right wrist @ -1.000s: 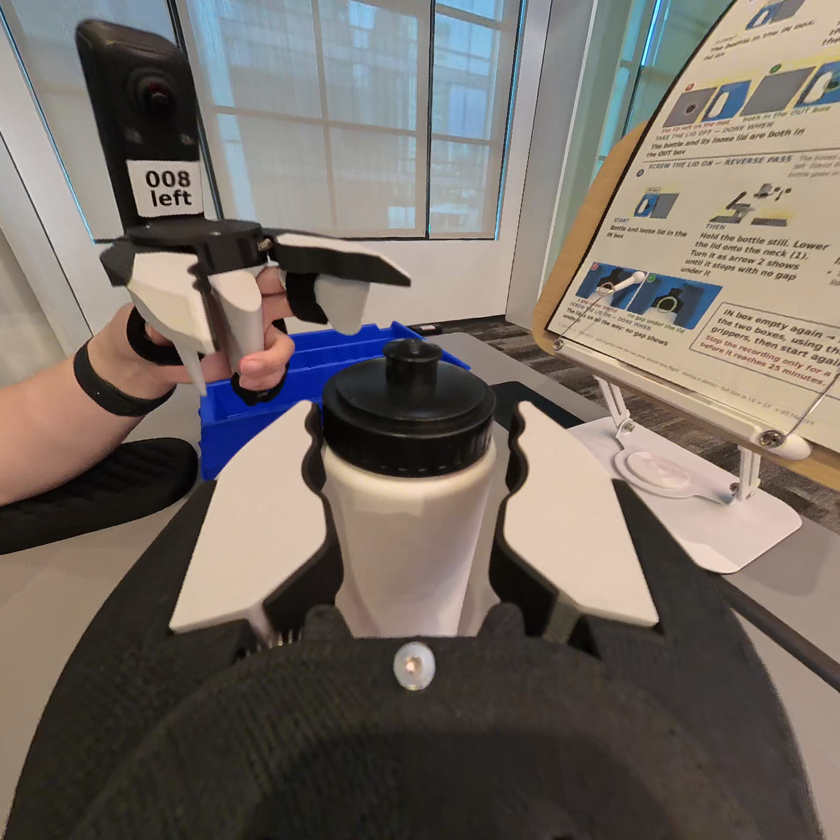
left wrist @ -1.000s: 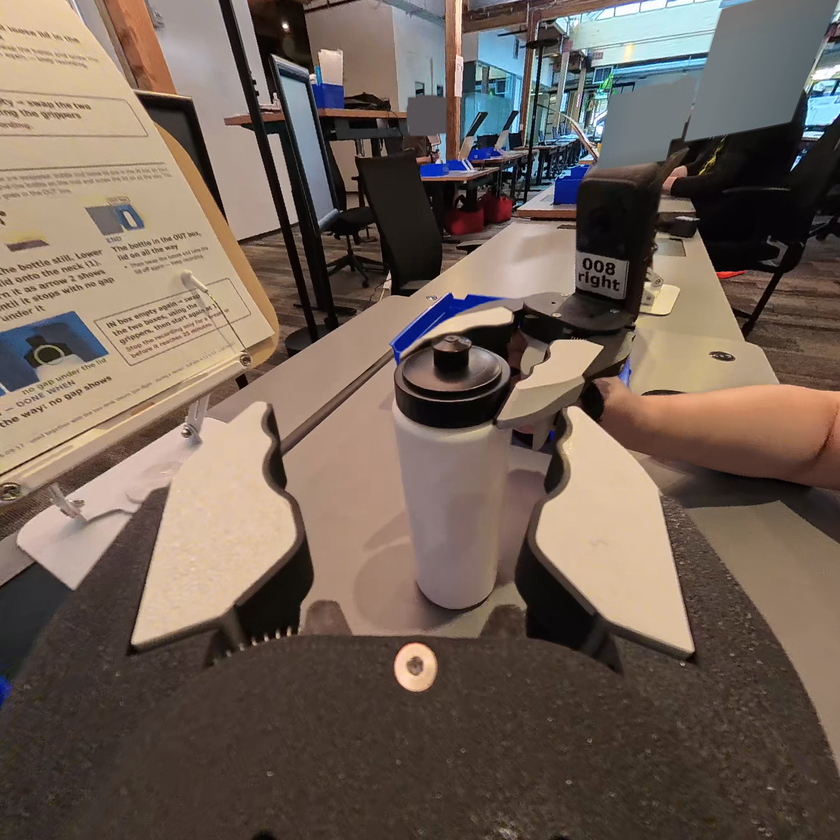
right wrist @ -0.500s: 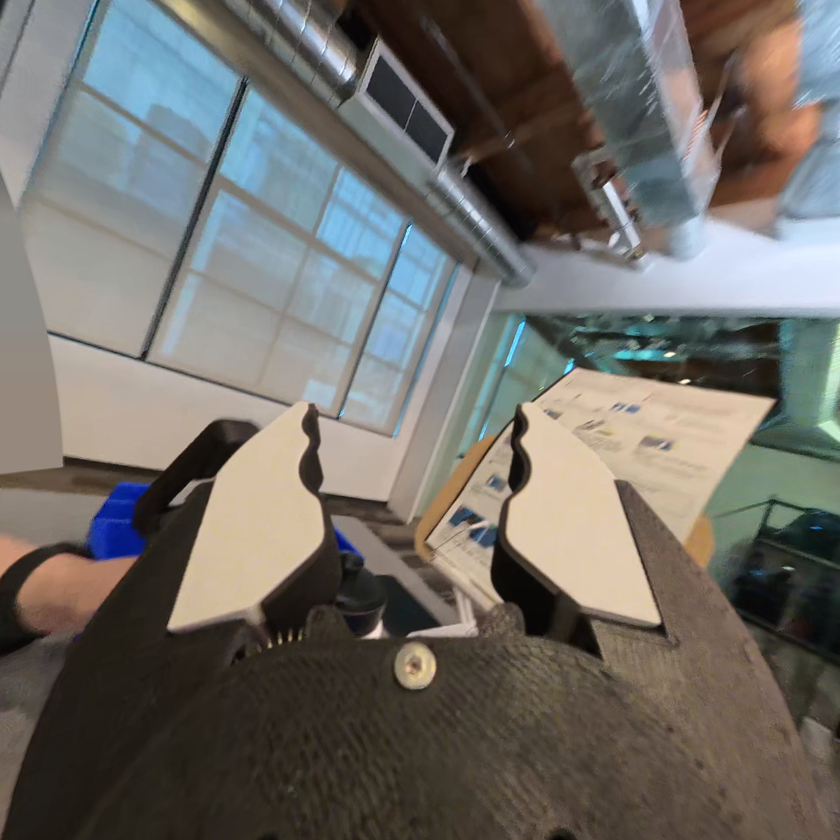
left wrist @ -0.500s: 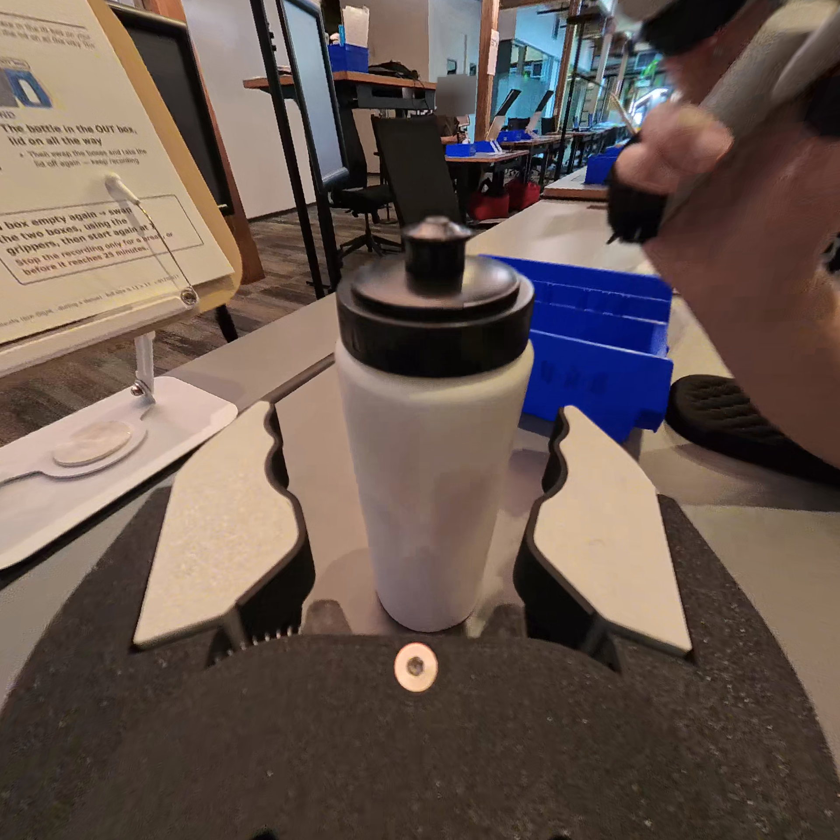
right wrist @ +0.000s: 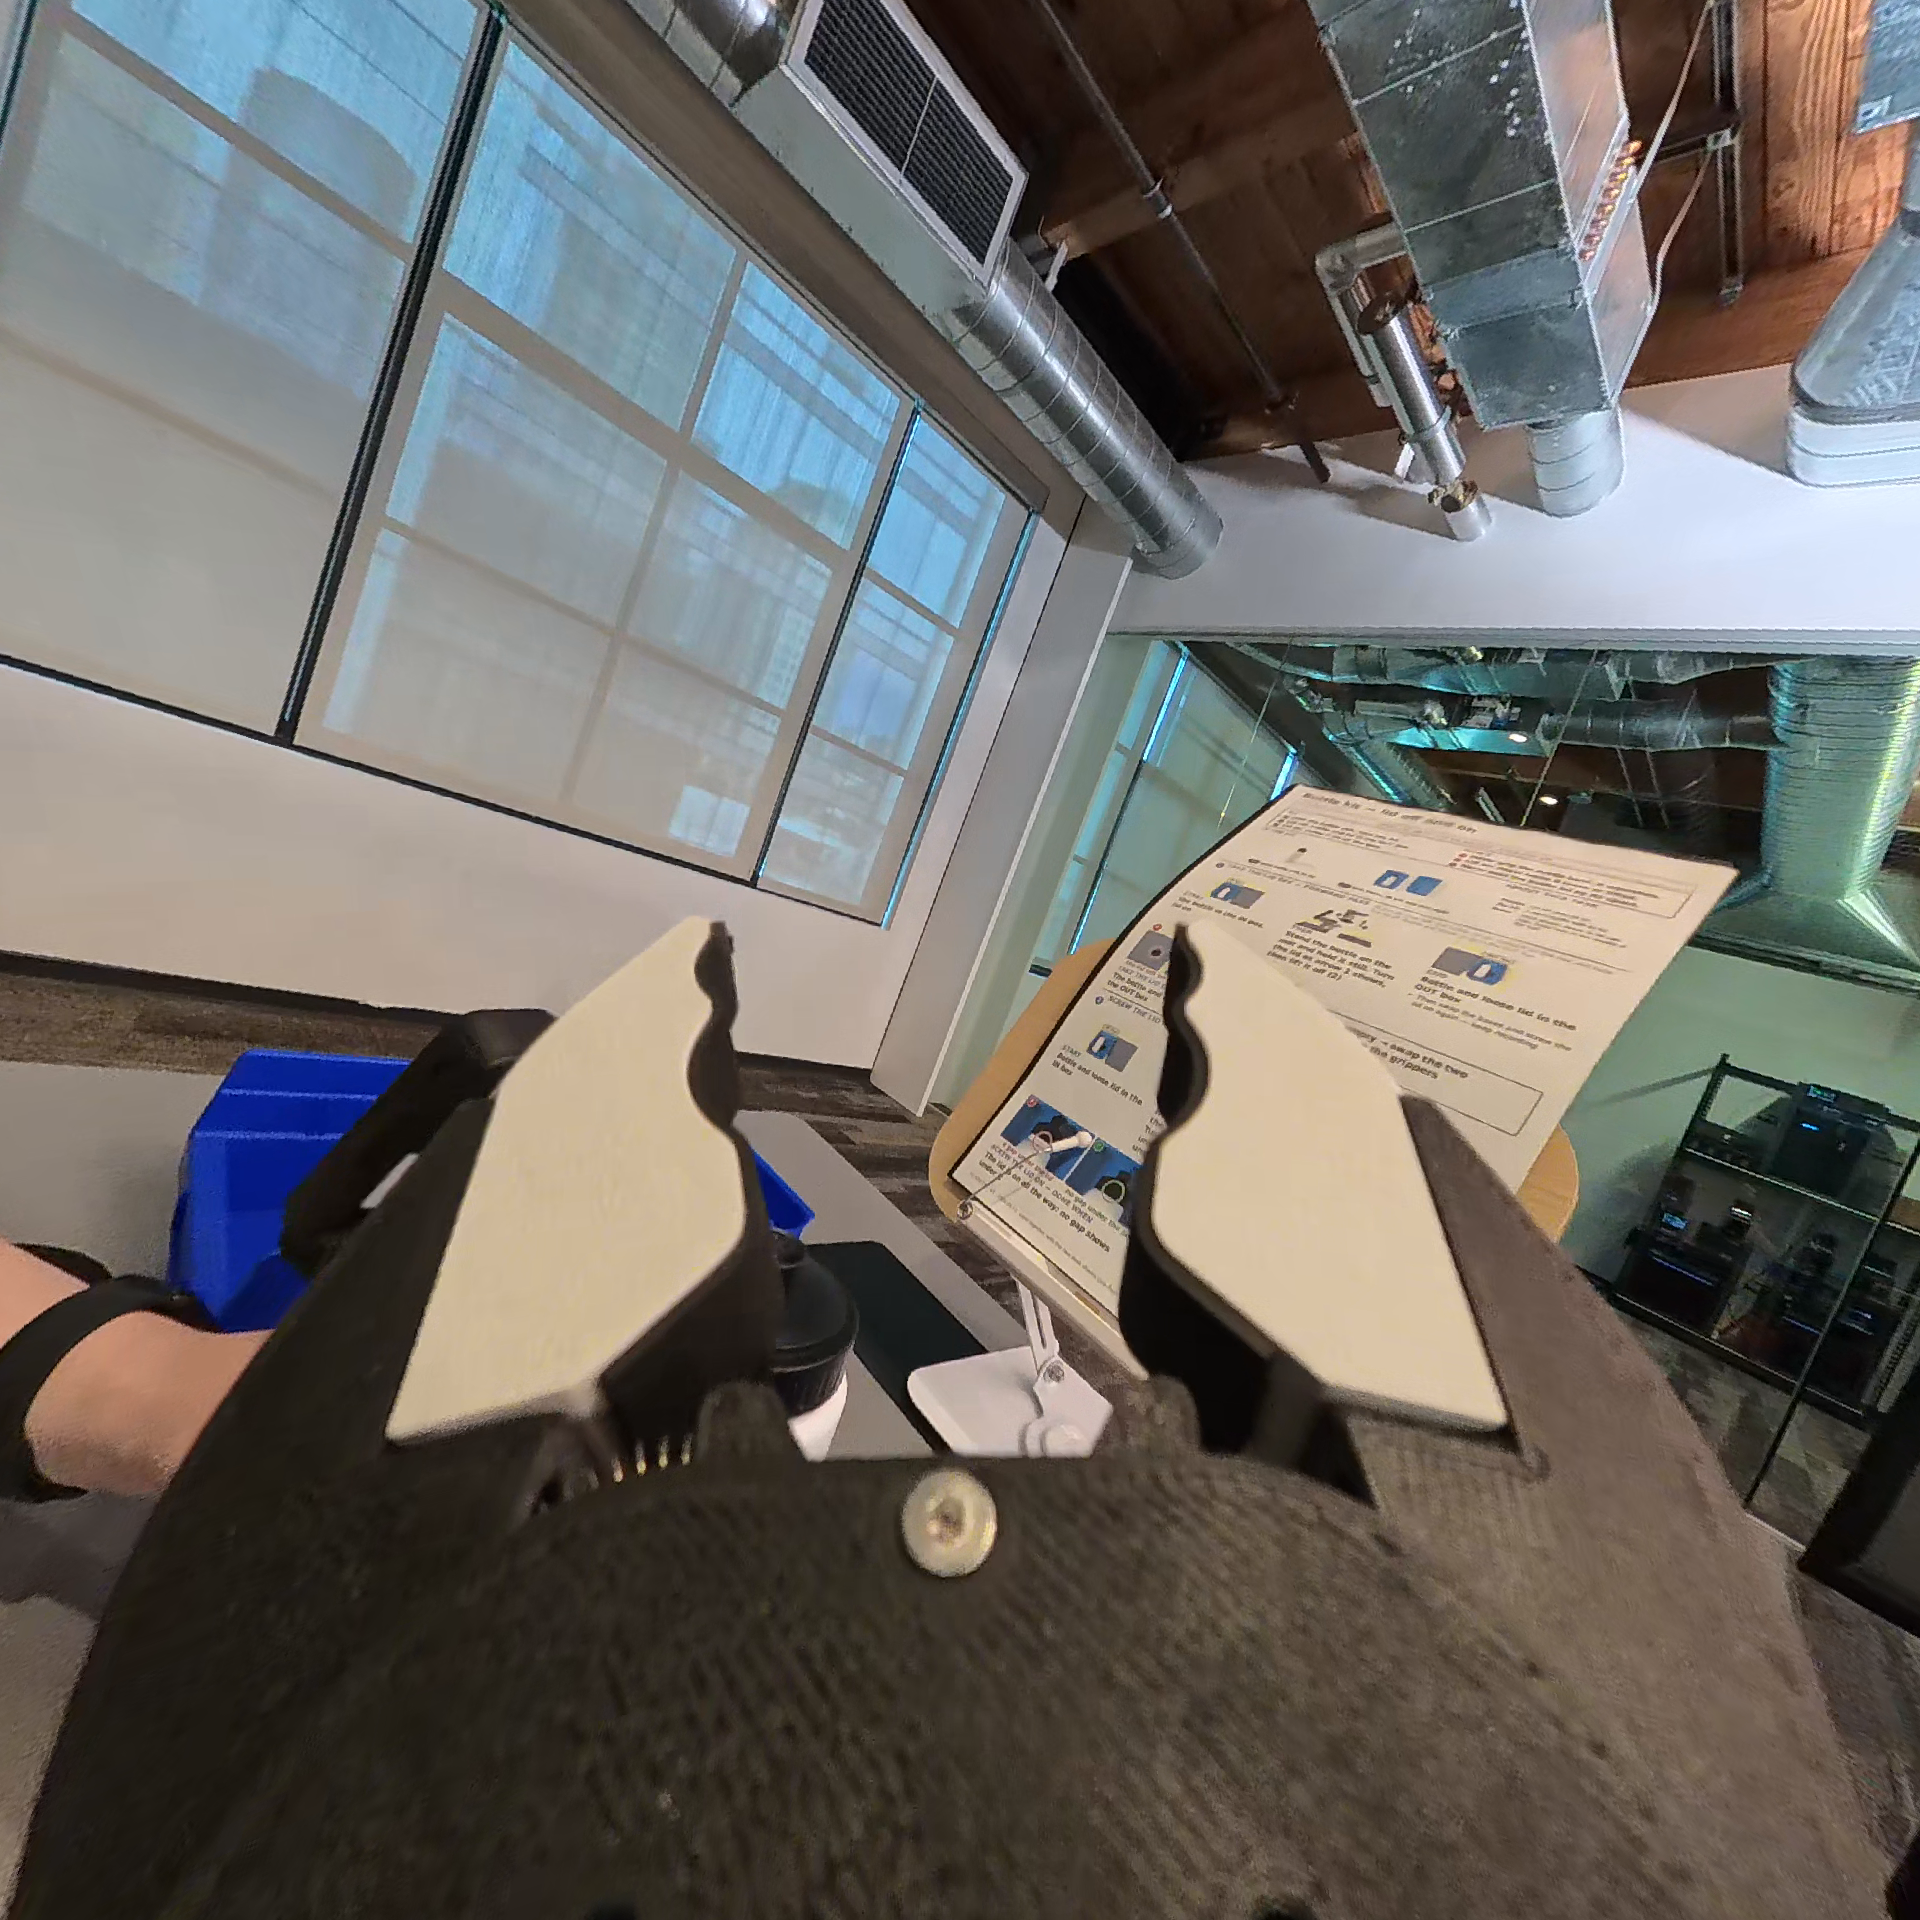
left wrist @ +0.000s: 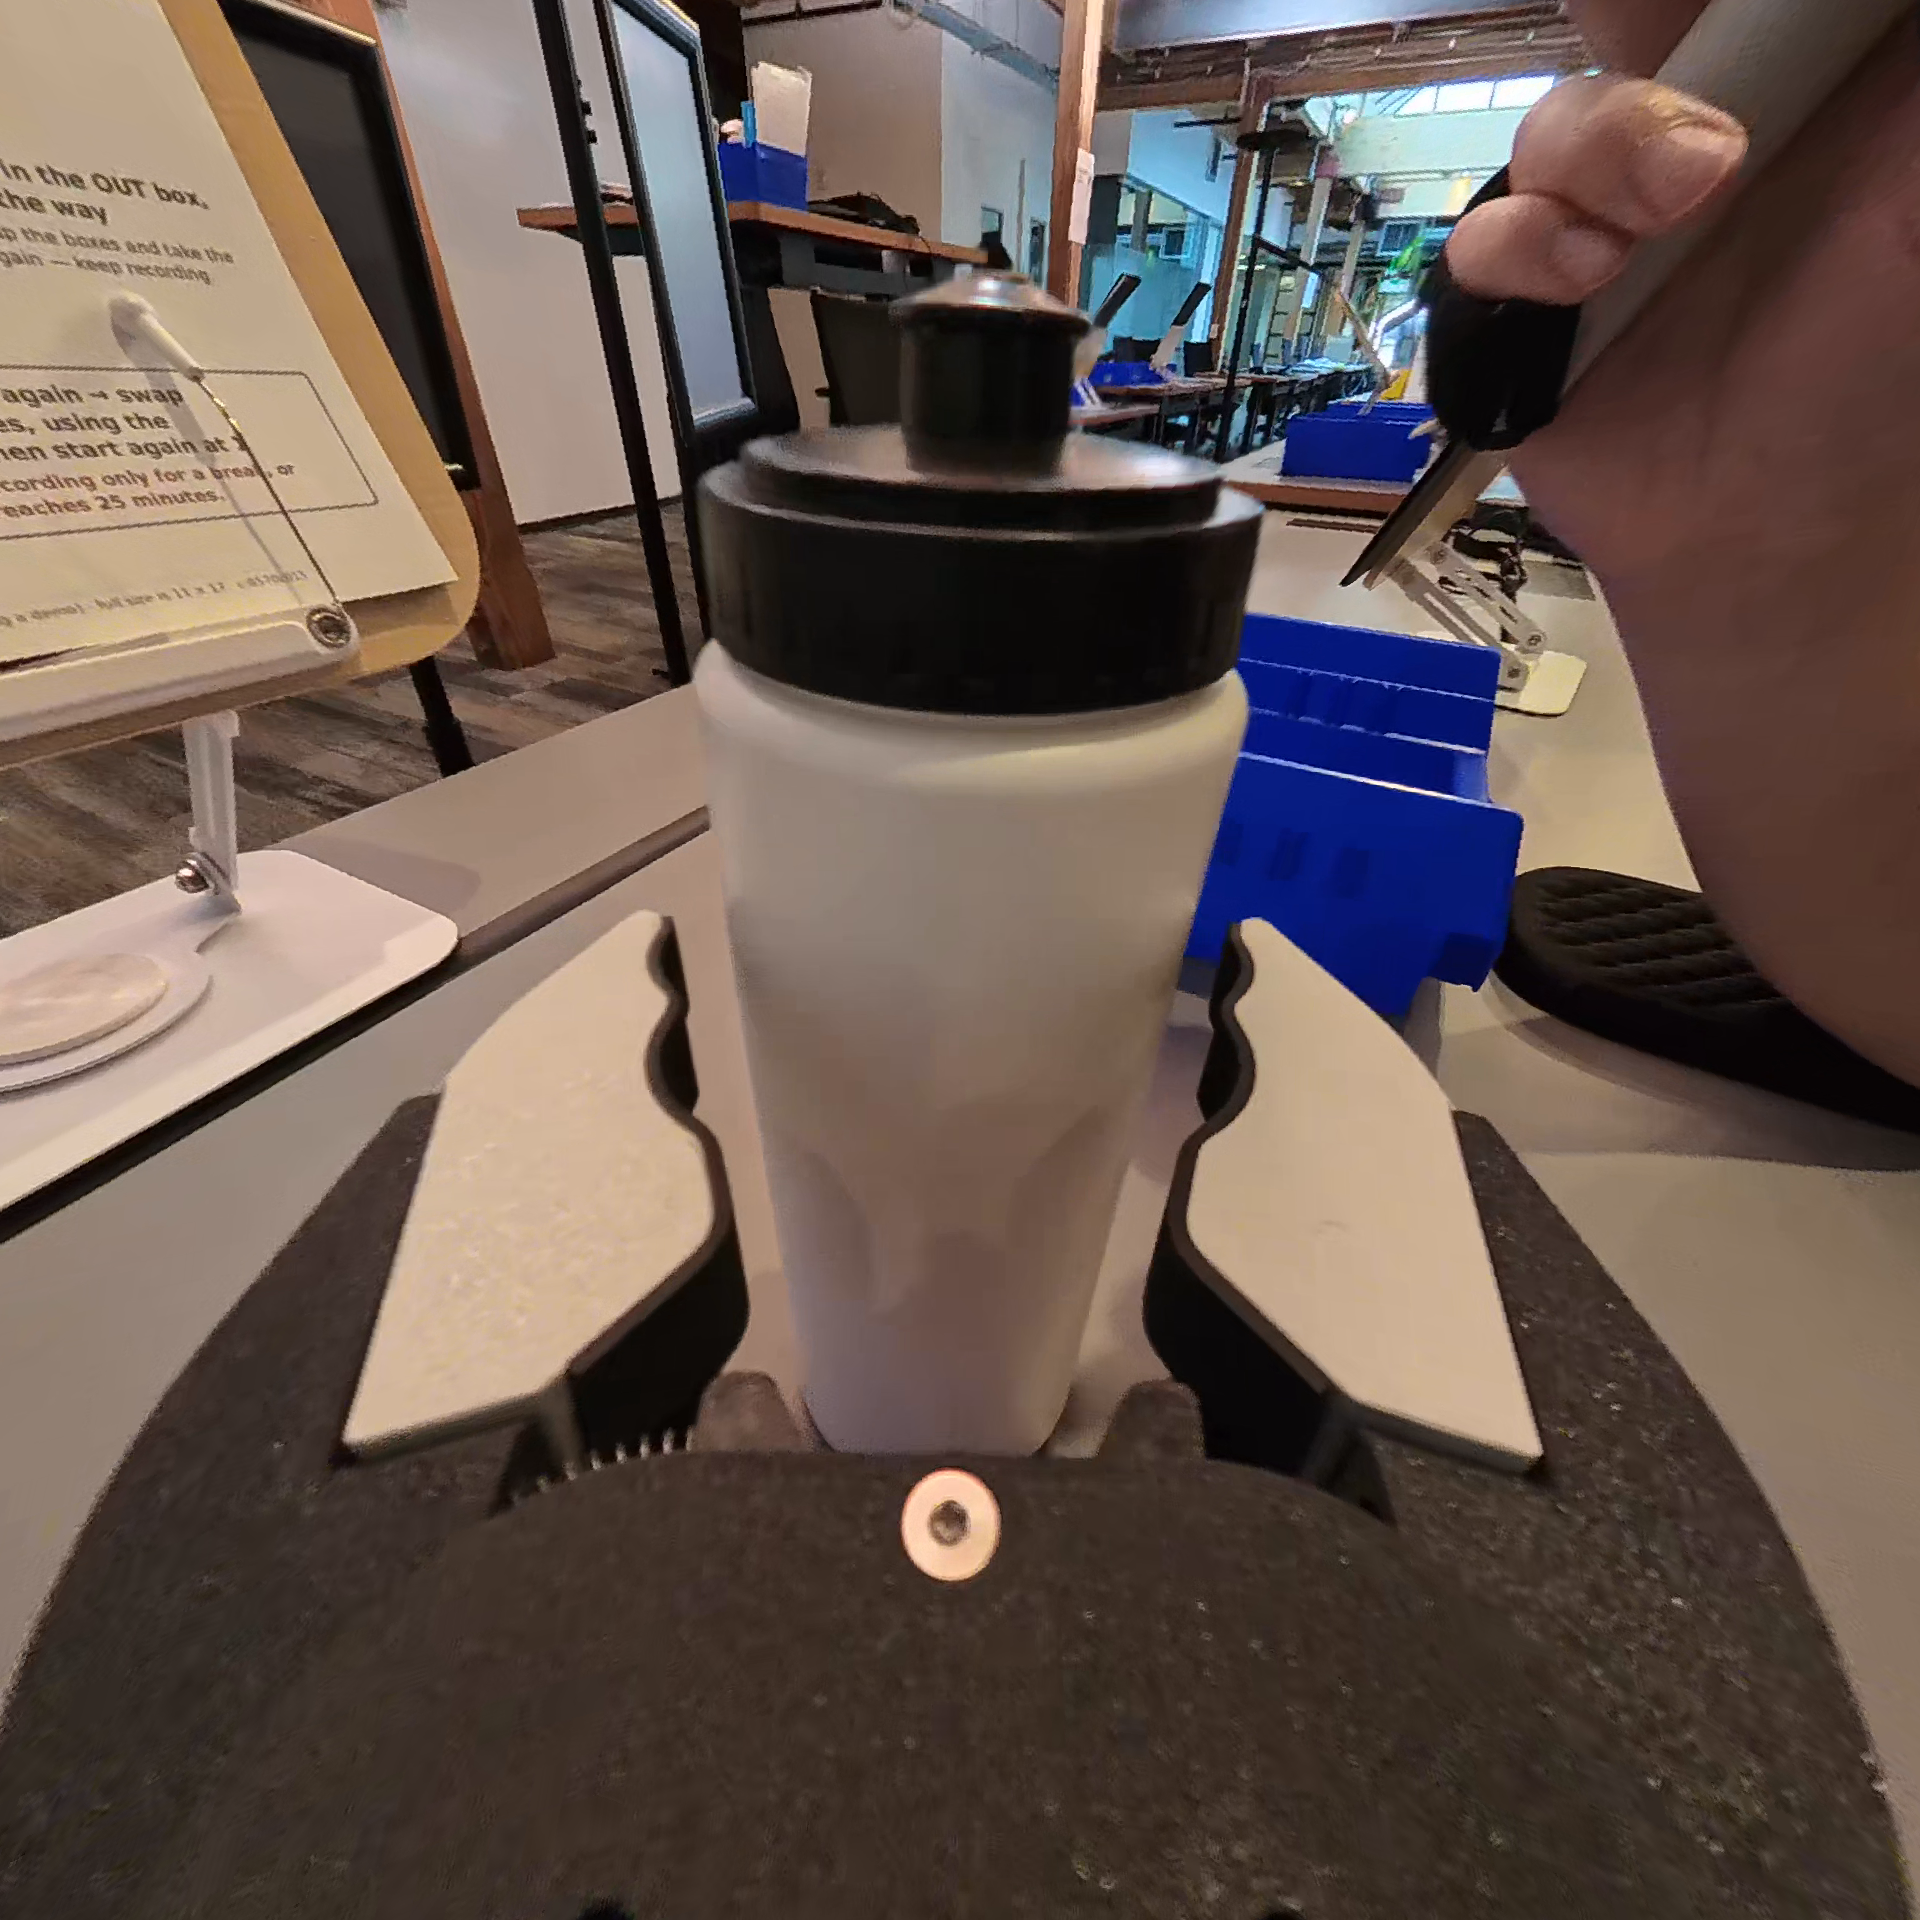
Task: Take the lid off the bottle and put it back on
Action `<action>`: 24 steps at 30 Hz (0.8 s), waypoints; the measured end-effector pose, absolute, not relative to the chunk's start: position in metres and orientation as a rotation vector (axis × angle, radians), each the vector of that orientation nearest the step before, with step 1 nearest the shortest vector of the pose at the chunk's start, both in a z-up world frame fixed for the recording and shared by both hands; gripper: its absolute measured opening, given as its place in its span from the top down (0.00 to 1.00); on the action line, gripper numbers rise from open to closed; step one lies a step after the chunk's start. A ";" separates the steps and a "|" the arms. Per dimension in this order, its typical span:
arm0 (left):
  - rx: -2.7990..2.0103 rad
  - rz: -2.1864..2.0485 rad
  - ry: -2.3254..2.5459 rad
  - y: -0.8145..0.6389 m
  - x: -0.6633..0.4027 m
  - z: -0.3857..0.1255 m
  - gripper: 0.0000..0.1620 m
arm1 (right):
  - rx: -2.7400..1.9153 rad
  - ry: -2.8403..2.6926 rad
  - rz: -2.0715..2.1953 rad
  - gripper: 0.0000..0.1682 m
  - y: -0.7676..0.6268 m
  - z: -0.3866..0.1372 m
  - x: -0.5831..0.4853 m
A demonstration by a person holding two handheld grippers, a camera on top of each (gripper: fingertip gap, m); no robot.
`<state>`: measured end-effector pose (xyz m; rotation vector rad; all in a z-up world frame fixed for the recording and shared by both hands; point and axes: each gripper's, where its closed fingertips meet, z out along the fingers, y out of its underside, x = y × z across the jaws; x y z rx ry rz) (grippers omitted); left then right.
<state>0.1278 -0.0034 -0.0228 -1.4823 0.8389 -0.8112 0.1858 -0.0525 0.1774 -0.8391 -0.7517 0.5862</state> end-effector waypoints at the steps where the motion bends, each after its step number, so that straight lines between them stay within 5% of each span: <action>1: -1.475 -0.817 0.838 -0.005 0.128 -0.022 0.42 | -0.845 -0.756 0.583 0.52 -0.051 0.176 0.185; 6: -1.439 -0.828 0.819 -0.007 0.126 -0.019 0.51 | -0.876 -0.773 0.577 0.53 -0.045 0.168 0.179; 16: -1.448 -0.841 0.817 -0.006 0.125 -0.019 0.51 | -0.998 -0.827 0.551 0.55 -0.029 0.149 0.168; 24: -1.458 -0.832 0.815 -0.008 0.129 -0.019 0.51 | -1.498 -0.979 0.685 0.53 -0.013 0.080 0.133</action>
